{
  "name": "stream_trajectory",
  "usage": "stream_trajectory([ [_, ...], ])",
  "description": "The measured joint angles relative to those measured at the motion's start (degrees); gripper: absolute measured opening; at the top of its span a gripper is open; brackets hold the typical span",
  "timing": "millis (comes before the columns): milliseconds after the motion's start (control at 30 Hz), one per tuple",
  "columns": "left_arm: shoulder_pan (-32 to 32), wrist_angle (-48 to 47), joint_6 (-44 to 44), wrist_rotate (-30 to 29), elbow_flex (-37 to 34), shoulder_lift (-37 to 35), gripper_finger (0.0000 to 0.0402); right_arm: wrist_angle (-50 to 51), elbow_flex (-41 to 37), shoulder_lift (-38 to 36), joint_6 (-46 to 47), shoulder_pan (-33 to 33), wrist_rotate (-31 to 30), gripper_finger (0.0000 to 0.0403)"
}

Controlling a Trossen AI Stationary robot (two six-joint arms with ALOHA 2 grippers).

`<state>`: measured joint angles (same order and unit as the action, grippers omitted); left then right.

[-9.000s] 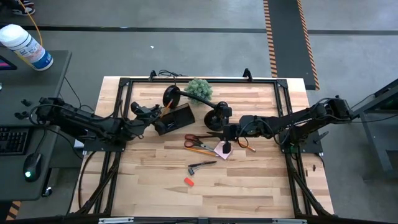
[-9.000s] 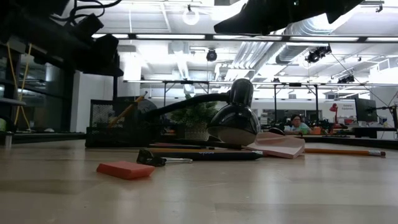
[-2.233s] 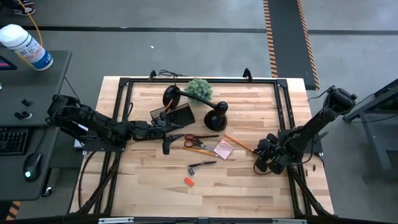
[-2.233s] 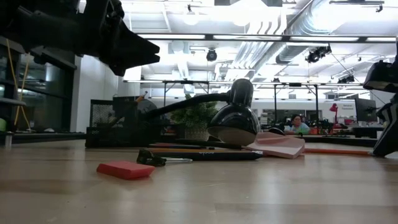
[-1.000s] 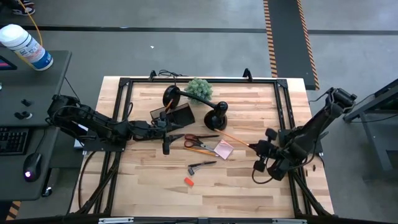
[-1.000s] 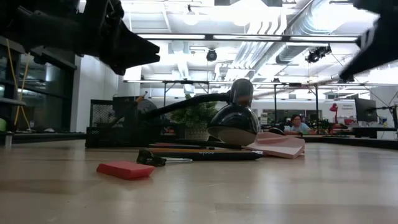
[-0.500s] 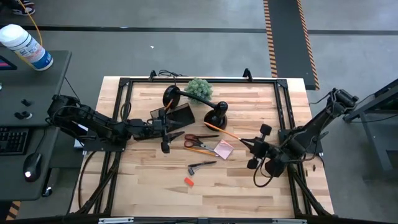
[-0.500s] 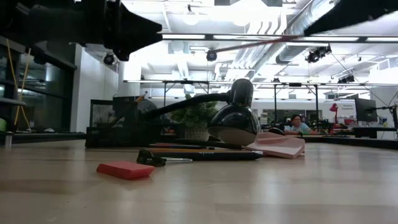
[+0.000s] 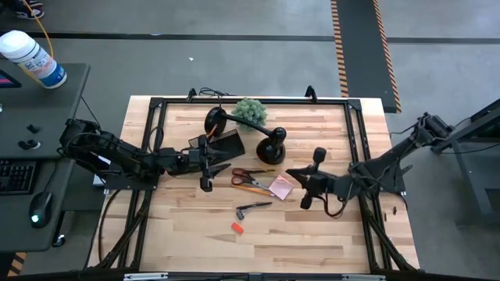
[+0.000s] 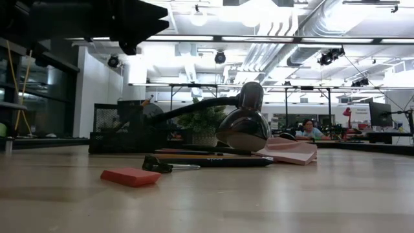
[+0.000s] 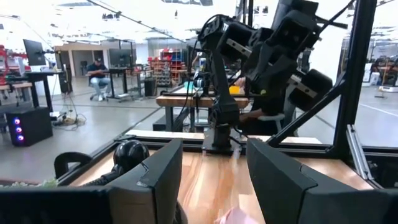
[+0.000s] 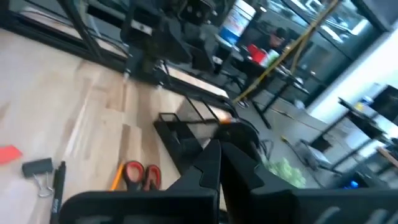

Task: Pick and place office supplies into organizer
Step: Put the right orange pencil into the black desk organizer

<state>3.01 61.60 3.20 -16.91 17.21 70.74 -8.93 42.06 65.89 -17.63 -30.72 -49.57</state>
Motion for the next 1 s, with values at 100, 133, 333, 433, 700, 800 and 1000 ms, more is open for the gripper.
stream_trajectory([
  [100,0.0,-0.5,0.0,0.9,0.0,0.0,0.0168,-0.3,0.0,0.0,0.2,2.2,4.3,0.0002],
  [133,0.0,-0.6,0.0,1.3,0.0,0.0,0.0168,-0.2,0.0,0.0,0.9,2.9,6.0,0.0002],
  [333,0.0,-3.0,0.0,1.7,0.0,0.0,0.0168,3.4,0.0,0.0,6.8,5.6,10.3,0.0001],
  [433,0.0,-4.5,-0.2,1.7,0.0,0.0,0.0168,6.0,0.0,0.6,13.7,7.3,15.2,0.0001],
  [700,0.0,-6.8,-0.5,1.7,0.0,0.0,0.0168,7.8,0.0,9.7,23.4,11.4,22.9,0.0000],
  [800,0.0,-8.2,-0.5,1.7,0.0,0.0,0.0168,6.5,0.0,13.4,25.8,12.9,23.9,0.0001],
  [1000,0.0,-12.0,-1.5,1.7,0.0,0.0,0.0168,0.1,0.0,20.0,30.2,15.0,26.1,0.0029],
])
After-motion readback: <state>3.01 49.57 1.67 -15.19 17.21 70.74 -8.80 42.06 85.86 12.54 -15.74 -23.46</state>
